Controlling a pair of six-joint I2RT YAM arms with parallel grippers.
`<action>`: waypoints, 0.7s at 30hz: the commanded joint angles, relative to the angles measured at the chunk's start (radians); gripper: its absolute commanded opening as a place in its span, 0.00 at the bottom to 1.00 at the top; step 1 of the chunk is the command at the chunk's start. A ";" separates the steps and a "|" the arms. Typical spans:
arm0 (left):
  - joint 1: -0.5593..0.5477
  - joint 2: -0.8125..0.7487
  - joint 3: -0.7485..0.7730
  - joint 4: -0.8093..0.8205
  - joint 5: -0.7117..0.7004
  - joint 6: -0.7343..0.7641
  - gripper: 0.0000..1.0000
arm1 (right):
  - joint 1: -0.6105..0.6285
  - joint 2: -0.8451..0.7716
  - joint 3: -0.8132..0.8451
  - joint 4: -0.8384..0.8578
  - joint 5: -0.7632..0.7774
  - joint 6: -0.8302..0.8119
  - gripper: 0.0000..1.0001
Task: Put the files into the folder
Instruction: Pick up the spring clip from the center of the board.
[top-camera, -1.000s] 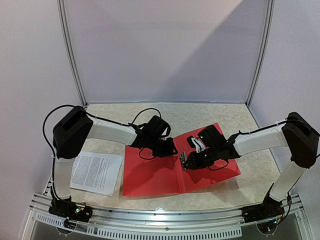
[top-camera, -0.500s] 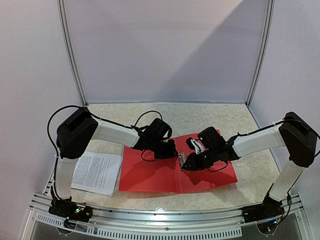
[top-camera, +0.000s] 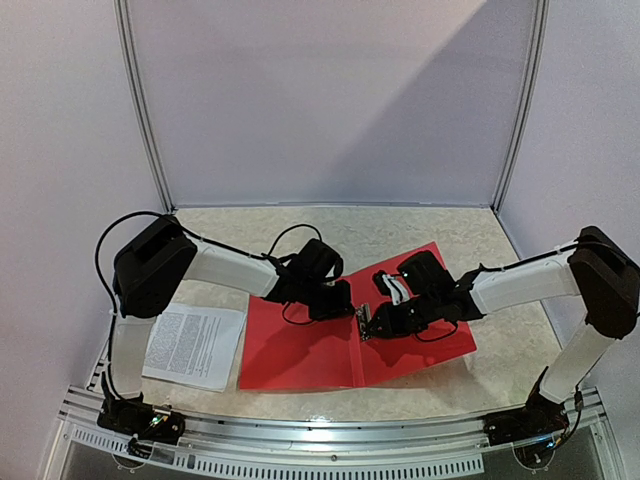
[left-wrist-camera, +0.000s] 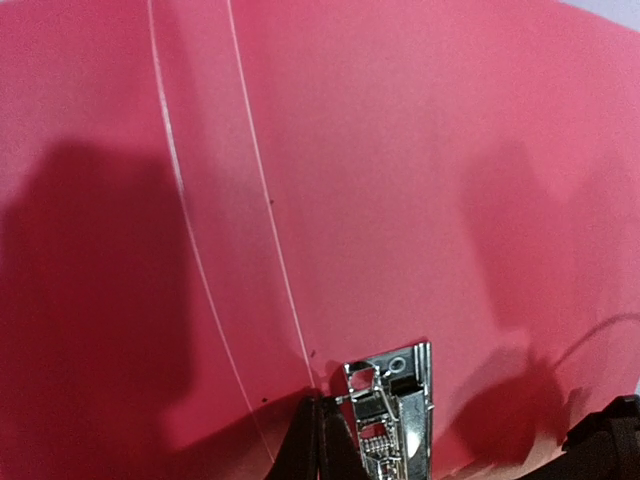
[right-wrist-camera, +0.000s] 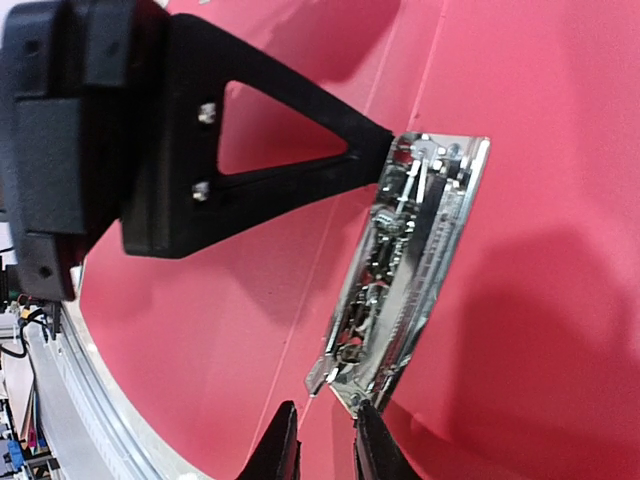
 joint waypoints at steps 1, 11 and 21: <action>-0.022 0.019 -0.023 -0.001 -0.001 -0.017 0.00 | 0.011 -0.024 -0.018 0.028 -0.022 0.010 0.18; -0.022 0.014 -0.038 0.004 0.011 -0.027 0.00 | 0.011 0.019 -0.013 0.040 -0.011 0.028 0.17; -0.022 0.013 -0.044 0.033 0.006 -0.024 0.00 | 0.010 0.068 0.002 0.026 -0.031 0.035 0.15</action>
